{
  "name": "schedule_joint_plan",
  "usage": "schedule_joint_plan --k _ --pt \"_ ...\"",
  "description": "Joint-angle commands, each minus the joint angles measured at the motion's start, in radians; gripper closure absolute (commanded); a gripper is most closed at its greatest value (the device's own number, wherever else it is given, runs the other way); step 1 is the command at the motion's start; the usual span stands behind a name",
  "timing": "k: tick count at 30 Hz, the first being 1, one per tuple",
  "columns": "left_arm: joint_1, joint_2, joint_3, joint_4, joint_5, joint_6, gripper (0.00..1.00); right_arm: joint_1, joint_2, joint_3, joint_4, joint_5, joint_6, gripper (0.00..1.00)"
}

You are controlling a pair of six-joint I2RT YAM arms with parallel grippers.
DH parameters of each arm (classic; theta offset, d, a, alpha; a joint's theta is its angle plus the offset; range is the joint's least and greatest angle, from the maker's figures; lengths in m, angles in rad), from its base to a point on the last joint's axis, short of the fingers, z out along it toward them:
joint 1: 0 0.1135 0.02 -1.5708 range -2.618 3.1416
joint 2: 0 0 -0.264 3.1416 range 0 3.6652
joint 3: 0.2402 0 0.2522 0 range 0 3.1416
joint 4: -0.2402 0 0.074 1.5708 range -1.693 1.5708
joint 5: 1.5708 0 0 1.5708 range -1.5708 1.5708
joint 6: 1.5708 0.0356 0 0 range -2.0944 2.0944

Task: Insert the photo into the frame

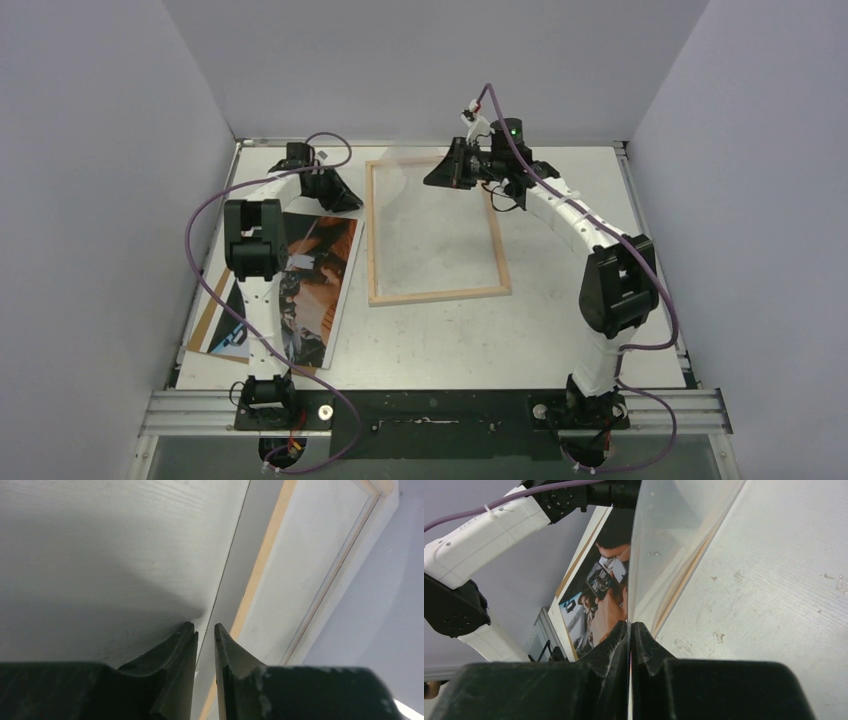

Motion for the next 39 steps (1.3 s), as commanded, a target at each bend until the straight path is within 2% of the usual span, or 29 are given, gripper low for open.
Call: schedule_joint_plan --k 1,18,28,34,39 --pt "0.044 -0.053 -0.03 0.041 -0.042 -0.006 0.81 0.009 0.005 0.05 0.071 -0.03 0.003 1.0" --pt "0.045 -0.047 -0.028 0.05 -0.026 -0.017 0.81 0.007 0.012 0.073 0.062 -0.018 0.049 1.0" --pt "0.045 -0.046 -0.039 0.054 -0.018 -0.018 0.81 -0.058 0.042 -0.051 0.078 -0.009 0.06 1.0" --pt "0.045 -0.052 -0.048 0.055 -0.012 -0.015 0.81 -0.114 0.044 -0.159 0.21 -0.024 0.158 1.0" --pt "0.045 -0.051 -0.05 0.056 -0.008 -0.016 0.81 -0.145 0.049 -0.206 0.24 -0.028 0.201 1.0"
